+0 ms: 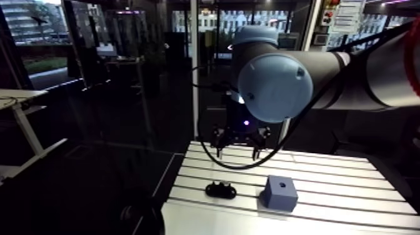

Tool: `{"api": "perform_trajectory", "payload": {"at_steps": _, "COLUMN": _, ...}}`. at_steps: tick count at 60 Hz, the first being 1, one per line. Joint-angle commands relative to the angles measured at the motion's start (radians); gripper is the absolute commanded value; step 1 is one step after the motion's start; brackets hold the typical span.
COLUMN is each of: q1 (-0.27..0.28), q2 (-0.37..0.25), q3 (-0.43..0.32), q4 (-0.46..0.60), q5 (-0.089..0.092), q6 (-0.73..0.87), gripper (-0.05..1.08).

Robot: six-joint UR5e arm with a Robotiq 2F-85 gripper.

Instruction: Pick up the M10 bolt and insert it into the hex recess until seated.

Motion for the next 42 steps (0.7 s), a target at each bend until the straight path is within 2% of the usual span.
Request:
{"api": "perform_trajectory", "payload": {"at_steps": 1, "q1": 0.022, "q2": 0.019, "q3": 0.011, "q4": -0.014, "q5": -0.002, "q6": 0.006, "gripper": 0.01}}
{"api": "perform_trajectory", "payload": {"at_steps": 18, "q1": 0.031, "q2": 0.055, "q3": 0.019, "q4": -0.036, "q5": -0.005, "q6": 0.007, "gripper": 0.02}}
{"api": "perform_trajectory", "payload": {"at_steps": 42, "q1": 0.033, "q2": 0.115, "q3": 0.013, "q4": -0.063, "q5": -0.007, "q6": 0.024, "gripper": 0.16}}
